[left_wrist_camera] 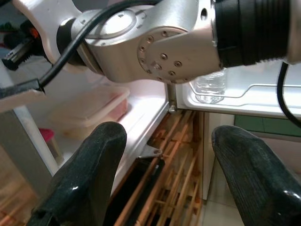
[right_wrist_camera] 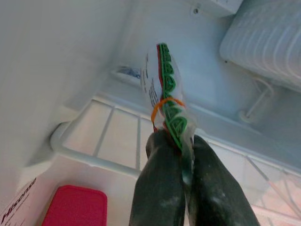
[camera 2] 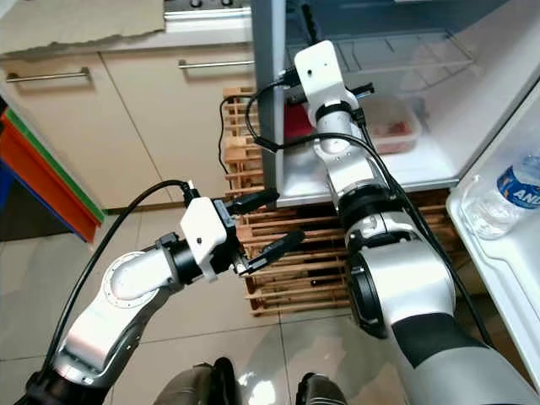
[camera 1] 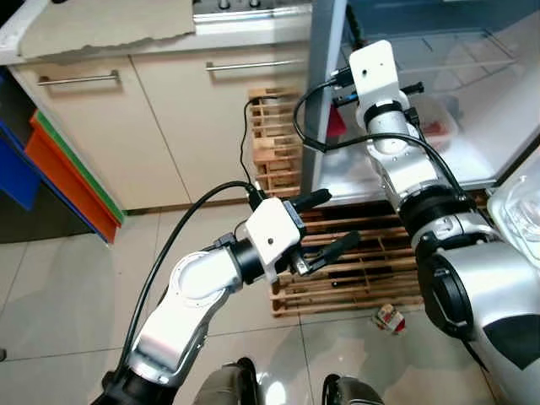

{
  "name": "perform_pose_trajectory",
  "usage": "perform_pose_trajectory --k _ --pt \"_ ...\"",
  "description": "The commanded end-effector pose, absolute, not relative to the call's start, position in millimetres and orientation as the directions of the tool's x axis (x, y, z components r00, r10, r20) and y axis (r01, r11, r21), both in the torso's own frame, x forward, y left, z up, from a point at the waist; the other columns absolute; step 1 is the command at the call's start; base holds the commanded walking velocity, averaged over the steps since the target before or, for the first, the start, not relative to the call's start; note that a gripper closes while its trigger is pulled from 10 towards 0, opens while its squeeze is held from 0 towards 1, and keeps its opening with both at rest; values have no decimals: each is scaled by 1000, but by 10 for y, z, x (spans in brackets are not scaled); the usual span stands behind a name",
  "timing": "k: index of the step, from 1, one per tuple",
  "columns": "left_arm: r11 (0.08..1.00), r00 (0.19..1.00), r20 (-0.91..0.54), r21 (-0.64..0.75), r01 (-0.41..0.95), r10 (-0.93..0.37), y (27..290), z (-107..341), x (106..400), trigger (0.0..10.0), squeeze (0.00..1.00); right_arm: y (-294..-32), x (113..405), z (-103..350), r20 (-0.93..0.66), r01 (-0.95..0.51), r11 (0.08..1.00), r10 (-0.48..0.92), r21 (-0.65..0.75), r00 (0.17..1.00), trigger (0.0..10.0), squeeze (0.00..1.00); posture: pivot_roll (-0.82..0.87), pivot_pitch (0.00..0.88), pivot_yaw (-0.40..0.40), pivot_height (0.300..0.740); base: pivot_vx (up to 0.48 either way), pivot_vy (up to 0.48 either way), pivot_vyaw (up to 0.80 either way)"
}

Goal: Restocking fridge

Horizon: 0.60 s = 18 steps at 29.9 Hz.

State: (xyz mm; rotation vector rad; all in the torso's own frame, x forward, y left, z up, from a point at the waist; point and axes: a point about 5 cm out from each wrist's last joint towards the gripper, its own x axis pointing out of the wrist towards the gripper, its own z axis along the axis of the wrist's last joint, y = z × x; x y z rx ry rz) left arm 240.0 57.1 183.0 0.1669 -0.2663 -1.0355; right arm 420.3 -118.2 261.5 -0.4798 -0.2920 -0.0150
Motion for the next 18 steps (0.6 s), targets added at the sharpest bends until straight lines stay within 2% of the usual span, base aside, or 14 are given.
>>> perform_pose_trajectory --k 1,8,9,10,11,12,14,15,18 --pt "508 489 138 243 826 -862 583 1840 2355 10000 0 -1185 4220 2633 268 98 875 38 -475 963 0 0 201 261 61 740 0 0 0" --pt "513 498 122 215 831 -858 573 1849 2276 10000 0 -1198 4244 2740 280 128 857 20 -499 960 0 0 200 281 58 740 0 0 0" --pt "514 501 118 211 831 -858 572 1854 2268 10000 0 -1208 4247 2755 283 138 853 12 -504 959 3843 0 200 285 57 740 0 0 0" --pt "519 506 115 205 830 -855 569 1859 2261 10000 0 -1224 4251 2785 288 148 849 6 -507 958 10000 239 202 288 55 740 0 0 0" --pt "519 506 115 205 830 -855 569 1859 2261 10000 0 -1224 4251 2785 288 148 849 6 -507 958 10000 239 202 288 55 740 0 0 0" --pt "525 512 115 198 828 -851 565 1861 2252 10000 0 -1236 4253 2805 294 158 844 0 -513 956 10000 957 203 291 52 740 0 0 0" --pt "527 515 115 194 827 -850 564 1862 2247 10000 0 -1241 4253 2811 299 165 840 -4 -517 954 10000 957 203 291 52 740 0 0 0" --pt "531 519 112 186 827 -848 558 1865 2235 10000 0 -1249 4254 2817 302 172 836 -8 -521 953 10000 1000 204 292 50 740 0 0 0" --pt "533 521 113 181 827 -846 545 1865 2221 10000 0 -1254 4255 2822 304 176 831 -9 -528 953 10000 1000 204 292 48 740 0 0 0"
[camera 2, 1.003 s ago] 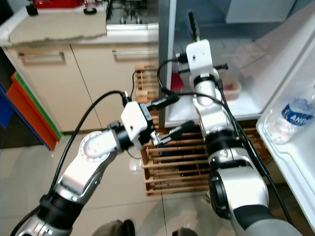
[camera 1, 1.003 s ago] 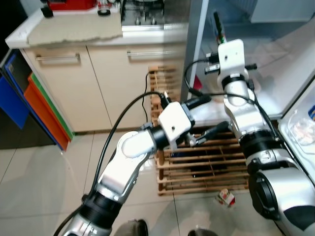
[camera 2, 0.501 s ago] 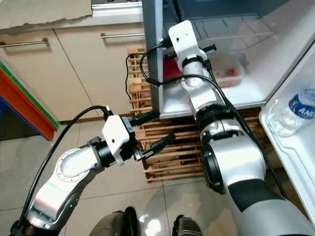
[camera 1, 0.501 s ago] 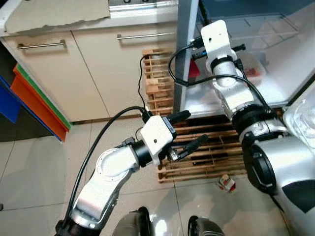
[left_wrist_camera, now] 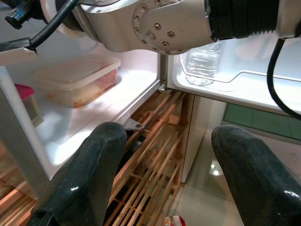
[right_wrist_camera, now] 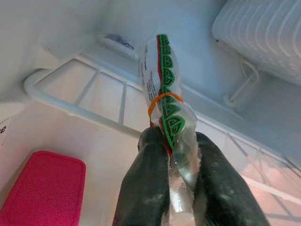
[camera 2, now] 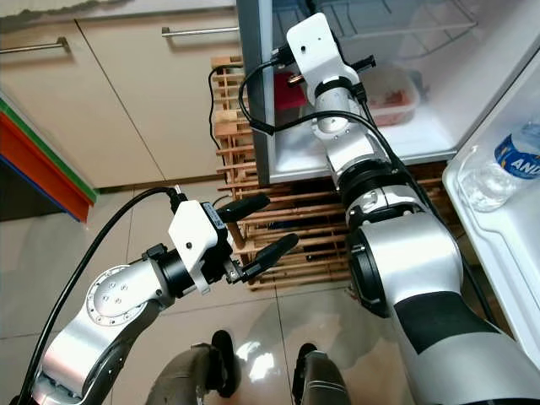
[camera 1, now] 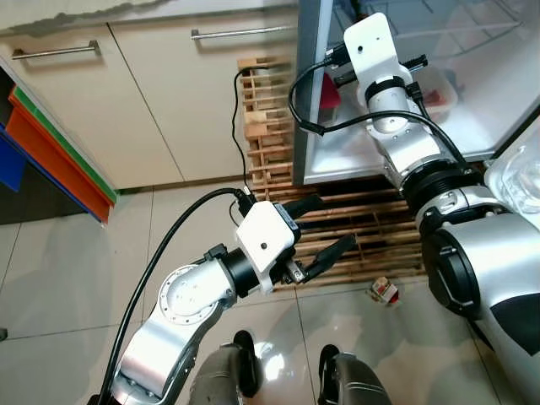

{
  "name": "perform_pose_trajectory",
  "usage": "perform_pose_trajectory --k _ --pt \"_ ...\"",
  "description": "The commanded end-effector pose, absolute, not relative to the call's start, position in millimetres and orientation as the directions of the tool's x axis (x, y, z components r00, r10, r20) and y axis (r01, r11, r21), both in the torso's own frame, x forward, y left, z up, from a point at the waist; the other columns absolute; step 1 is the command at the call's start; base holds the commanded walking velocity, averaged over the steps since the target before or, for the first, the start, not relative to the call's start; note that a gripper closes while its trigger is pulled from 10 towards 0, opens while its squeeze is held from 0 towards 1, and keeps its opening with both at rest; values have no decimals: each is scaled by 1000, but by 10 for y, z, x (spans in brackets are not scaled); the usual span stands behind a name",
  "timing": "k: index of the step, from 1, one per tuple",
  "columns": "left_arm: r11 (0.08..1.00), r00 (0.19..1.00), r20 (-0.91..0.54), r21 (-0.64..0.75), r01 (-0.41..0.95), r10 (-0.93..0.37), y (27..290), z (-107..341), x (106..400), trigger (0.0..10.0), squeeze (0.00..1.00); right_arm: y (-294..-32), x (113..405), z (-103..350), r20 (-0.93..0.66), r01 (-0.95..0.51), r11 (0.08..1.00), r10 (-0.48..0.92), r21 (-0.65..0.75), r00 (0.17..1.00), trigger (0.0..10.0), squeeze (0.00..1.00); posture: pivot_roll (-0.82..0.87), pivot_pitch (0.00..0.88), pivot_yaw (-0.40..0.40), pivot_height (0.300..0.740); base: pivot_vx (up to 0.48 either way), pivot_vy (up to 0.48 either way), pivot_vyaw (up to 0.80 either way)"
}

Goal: Restocking fridge

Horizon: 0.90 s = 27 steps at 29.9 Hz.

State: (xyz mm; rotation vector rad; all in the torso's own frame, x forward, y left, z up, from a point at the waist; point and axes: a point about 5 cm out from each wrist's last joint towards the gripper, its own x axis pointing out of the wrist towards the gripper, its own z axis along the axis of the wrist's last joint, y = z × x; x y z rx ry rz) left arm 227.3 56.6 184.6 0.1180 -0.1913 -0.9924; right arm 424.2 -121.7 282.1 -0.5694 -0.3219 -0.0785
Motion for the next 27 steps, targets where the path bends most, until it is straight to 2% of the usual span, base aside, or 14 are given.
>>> perform_pose_trajectory --k 1,10,16,21,25,26,27 --pt "533 521 112 177 827 -846 537 1866 2212 10000 0 -1252 4255 2828 307 180 821 -7 -541 952 10000 1000 205 294 47 740 0 0 0" --pt "537 526 107 162 828 -843 524 1872 2205 10000 0 -1271 4257 2883 326 199 806 -8 -558 945 10000 1000 204 294 46 740 0 0 0" --pt "618 585 209 172 767 -784 437 1873 2247 10000 0 -1341 4260 2993 354 235 748 0 -621 935 10000 1000 179 303 24 740 0 0 0" --pt "623 587 217 176 762 -780 364 1858 2261 10000 0 -1383 4261 3001 358 250 712 2 -656 934 10000 1000 167 306 17 740 0 0 0" --pt "622 584 226 170 764 -780 318 1858 2251 10000 0 -1426 4253 3042 393 298 624 15 -723 919 10000 1000 152 309 12 740 0 0 0" --pt "625 586 232 170 762 -777 307 1853 2246 10000 0 -1446 4247 3094 428 346 556 19 -756 904 10000 1000 152 309 12 740 0 0 0" --pt "625 586 232 170 762 -777 307 1853 2246 10000 0 -1446 4247 3094 428 346 556 19 -756 904 10000 1000 152 309 12 740 0 0 0"
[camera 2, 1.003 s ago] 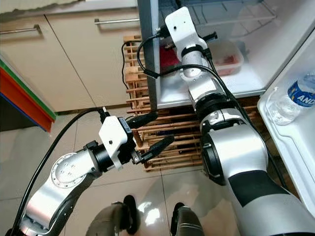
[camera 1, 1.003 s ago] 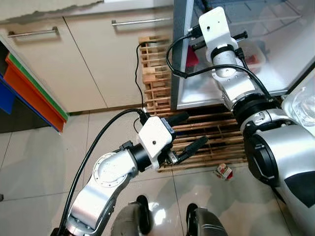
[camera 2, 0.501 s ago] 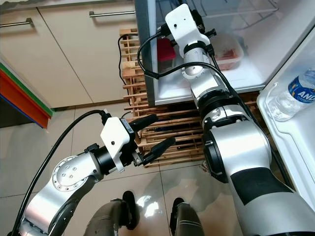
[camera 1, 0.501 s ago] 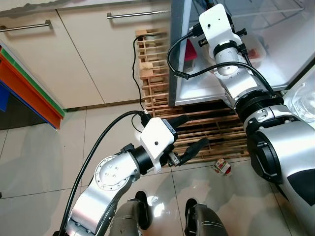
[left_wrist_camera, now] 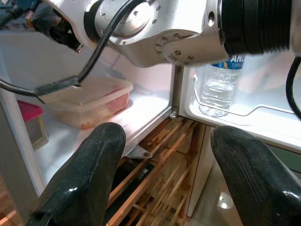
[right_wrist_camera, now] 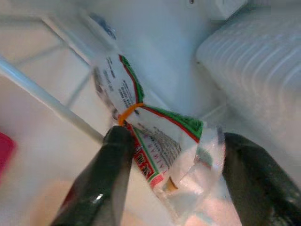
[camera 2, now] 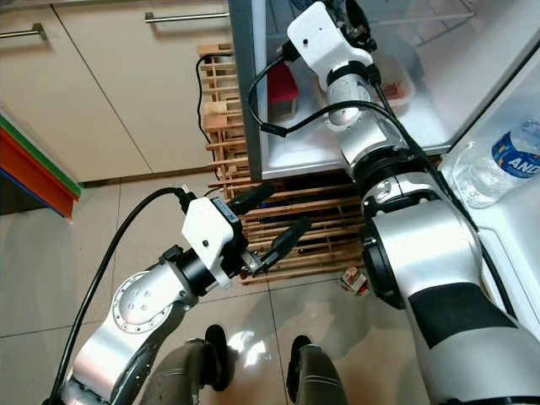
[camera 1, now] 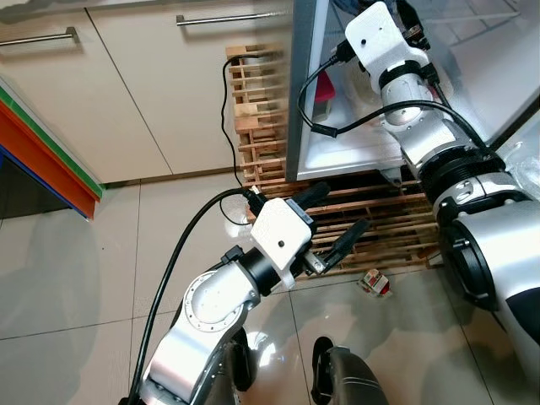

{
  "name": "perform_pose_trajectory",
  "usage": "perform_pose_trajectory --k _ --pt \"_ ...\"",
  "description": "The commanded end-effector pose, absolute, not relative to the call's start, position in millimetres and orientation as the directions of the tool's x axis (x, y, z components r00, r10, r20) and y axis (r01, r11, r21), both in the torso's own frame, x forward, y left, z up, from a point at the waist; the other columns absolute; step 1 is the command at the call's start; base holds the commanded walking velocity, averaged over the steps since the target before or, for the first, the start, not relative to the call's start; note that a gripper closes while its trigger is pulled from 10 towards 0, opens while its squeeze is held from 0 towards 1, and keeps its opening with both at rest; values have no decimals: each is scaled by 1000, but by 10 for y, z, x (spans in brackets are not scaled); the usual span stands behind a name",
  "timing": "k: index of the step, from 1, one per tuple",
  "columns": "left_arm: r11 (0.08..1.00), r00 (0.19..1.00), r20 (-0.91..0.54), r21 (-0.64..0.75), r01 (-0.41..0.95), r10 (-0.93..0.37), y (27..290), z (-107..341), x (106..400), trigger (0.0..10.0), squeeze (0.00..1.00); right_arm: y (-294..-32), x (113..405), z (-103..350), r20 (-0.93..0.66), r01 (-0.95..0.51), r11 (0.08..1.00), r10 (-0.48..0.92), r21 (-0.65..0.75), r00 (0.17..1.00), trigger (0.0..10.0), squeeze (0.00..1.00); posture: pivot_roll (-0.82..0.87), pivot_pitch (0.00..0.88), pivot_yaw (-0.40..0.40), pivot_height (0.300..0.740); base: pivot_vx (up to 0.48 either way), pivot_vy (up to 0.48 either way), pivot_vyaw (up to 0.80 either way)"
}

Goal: Restocking fridge

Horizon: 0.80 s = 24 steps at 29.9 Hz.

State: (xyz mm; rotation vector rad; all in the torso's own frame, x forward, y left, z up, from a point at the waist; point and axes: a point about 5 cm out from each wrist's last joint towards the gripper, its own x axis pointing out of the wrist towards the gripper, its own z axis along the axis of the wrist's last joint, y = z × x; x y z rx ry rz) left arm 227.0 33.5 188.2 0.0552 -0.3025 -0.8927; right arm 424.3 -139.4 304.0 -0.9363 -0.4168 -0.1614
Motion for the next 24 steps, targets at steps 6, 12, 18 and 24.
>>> perform_pose_trajectory --k 6,12,18,24 --pt "634 592 240 171 755 -770 268 1837 2234 10000 0 -1497 4231 3275 510 470 316 50 -824 859 10000 863 143 311 7 740 0 0 0" --pt "640 597 244 172 749 -765 244 1831 2252 10000 0 -1468 4211 3355 562 529 249 86 -811 823 10000 0 134 308 0 740 0 0 0" --pt "648 602 253 174 742 -757 227 1837 2303 10000 0 -1442 4190 3289 591 561 203 141 -802 794 10000 0 114 297 -4 740 0 0 0" --pt "642 599 256 136 755 -759 203 1818 2322 10000 0 -1509 4162 3308 621 577 255 147 -776 770 10000 0 92 281 -9 740 0 0 0"
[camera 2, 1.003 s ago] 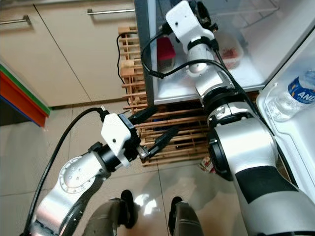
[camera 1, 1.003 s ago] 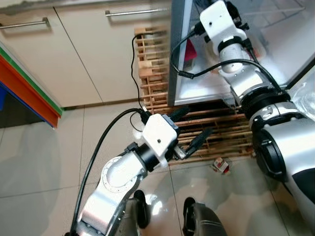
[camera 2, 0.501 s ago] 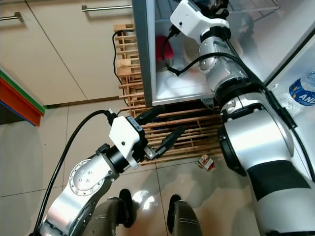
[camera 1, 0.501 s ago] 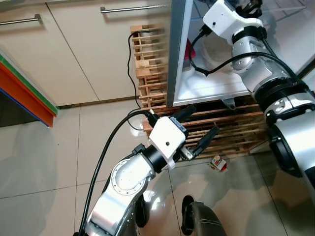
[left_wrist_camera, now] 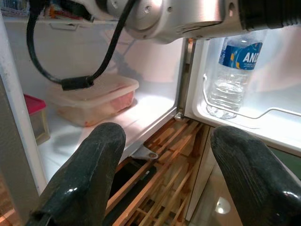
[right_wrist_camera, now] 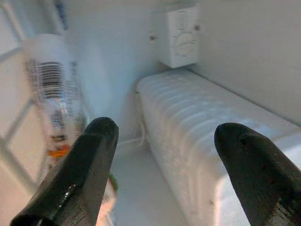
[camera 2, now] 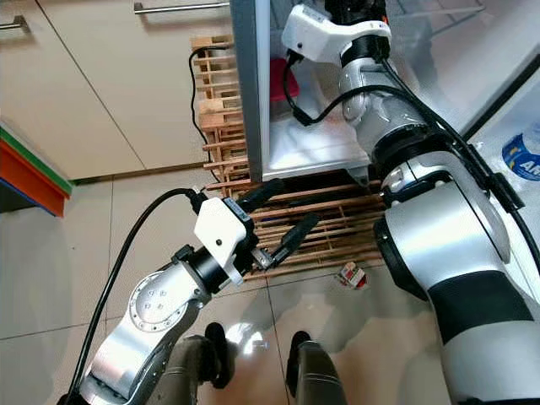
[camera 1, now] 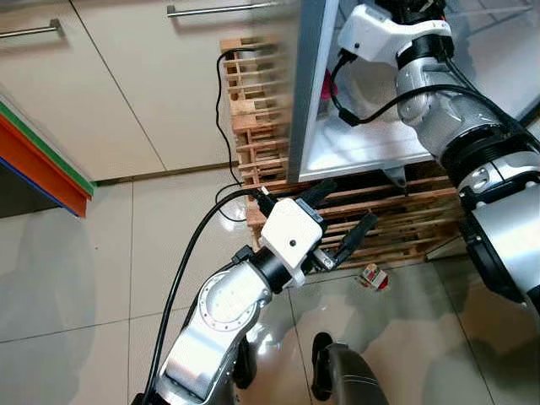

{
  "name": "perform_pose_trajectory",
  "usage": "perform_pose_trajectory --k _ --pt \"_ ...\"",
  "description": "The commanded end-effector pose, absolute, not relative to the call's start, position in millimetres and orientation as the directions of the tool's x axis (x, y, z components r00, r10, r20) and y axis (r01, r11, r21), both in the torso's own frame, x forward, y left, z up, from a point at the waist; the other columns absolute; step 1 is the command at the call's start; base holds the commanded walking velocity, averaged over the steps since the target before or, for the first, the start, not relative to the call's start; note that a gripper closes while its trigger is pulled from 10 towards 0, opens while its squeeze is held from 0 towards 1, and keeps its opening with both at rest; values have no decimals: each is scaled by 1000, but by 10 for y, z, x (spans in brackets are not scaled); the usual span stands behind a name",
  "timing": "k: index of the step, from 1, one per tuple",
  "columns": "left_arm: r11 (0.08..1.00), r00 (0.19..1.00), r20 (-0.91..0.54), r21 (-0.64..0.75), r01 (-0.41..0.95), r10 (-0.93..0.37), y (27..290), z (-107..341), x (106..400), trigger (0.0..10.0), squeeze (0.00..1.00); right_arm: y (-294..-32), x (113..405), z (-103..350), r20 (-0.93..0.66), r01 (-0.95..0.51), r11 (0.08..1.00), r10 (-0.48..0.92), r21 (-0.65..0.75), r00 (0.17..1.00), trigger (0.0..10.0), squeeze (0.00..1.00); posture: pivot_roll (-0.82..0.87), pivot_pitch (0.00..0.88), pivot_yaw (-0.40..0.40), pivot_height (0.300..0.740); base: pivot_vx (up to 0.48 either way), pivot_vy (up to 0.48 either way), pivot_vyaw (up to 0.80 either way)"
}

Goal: Restocking fridge

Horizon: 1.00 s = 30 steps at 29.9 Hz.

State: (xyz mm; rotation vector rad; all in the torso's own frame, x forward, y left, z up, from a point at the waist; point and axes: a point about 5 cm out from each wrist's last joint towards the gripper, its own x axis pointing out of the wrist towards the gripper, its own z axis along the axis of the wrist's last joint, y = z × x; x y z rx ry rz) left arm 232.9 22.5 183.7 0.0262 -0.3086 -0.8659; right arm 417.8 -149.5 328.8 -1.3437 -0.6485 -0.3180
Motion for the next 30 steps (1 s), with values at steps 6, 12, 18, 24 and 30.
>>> perform_pose_trajectory --k 6,12,18,24,30 --pt "640 596 259 140 755 -760 169 1793 2378 10000 0 -1590 4151 3225 580 464 522 74 -716 812 10000 0 66 248 -21 740 0 0 0" --pt "680 651 236 67 730 -722 199 1751 2553 10000 0 -1694 4089 3026 494 232 881 3 -412 869 10000 0 33 200 -31 740 0 0 0" --pt "705 676 250 42 708 -693 344 1758 2731 10000 0 -1934 3716 2922 554 188 975 -91 -121 827 10000 0 -7 116 -19 740 0 0 0" --pt "747 714 241 84 659 -657 518 1752 2806 10000 0 -1987 3217 2547 552 129 991 -92 -28 829 10000 0 -27 49 8 740 0 0 0" --pt "756 726 214 133 641 -653 668 1766 2904 10000 0 -1926 2744 1957 394 72 996 -89 58 915 10000 0 -35 18 42 740 0 0 0"
